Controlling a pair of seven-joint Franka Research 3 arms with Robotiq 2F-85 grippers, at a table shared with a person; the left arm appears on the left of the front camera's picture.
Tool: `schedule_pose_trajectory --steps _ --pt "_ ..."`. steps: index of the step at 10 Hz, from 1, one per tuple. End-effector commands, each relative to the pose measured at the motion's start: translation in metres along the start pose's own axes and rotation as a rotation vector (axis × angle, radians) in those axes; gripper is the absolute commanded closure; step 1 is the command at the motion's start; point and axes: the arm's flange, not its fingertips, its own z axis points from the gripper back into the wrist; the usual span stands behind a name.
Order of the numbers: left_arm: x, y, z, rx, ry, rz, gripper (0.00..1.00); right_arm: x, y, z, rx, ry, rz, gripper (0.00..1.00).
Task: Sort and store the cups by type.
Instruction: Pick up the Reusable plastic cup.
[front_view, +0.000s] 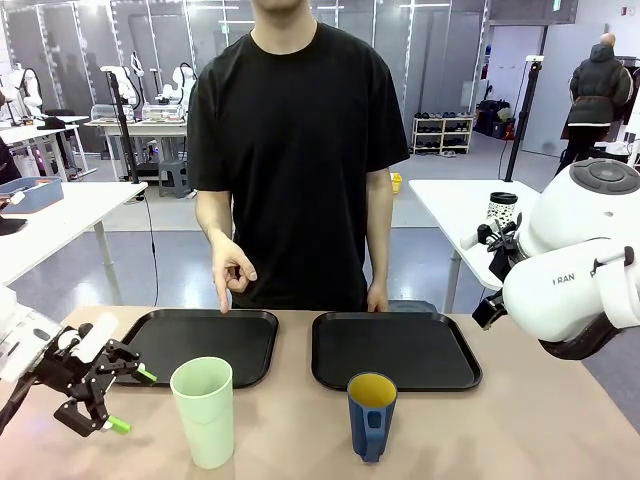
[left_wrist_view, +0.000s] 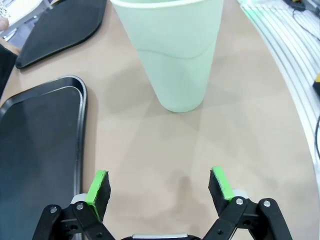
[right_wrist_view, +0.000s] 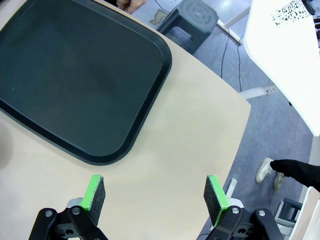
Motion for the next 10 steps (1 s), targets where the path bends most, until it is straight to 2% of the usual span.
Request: schedule_pose_trajectory --steps 1,2,3,5,6,7,10 --pt "-0.021 0.008 -0.004 -0.021 -0.142 0.005 0.0 0.0 0.0 -0.001 -0.001 -0.004 0.003 0.0" --pt "-0.027 0.005 -0.005 -0.043 -0.228 0.0 0.0 0.0 0.0 -0.001 -0.001 -0.004 0.003 0.0" --pt "-0.033 0.004 -0.008 -0.043 -0.269 0.002 0.0 0.0 0.0 -0.001 -0.001 -0.004 0.003 0.0" --pt "-0.038 0.001 -0.017 -0.022 -0.472 -0.01 0.0 0.0 0.0 -0.001 -0.001 -0.004 0.003 0.0" --pt "-0.041 0.0 -0.025 -0.005 -0.511 0.012 0.0 0.0 0.0 -0.001 -0.001 -0.004 0.003 0.0" --pt "-0.042 0.0 -0.032 0.007 -0.596 0.028 0.0 0.0 0.0 -0.001 -0.001 -0.004 0.003 0.0" --pt "-0.053 0.001 -0.042 0.02 -0.725 0.042 0.0 0.0 0.0 -0.001 -0.001 -0.004 0.003 0.0"
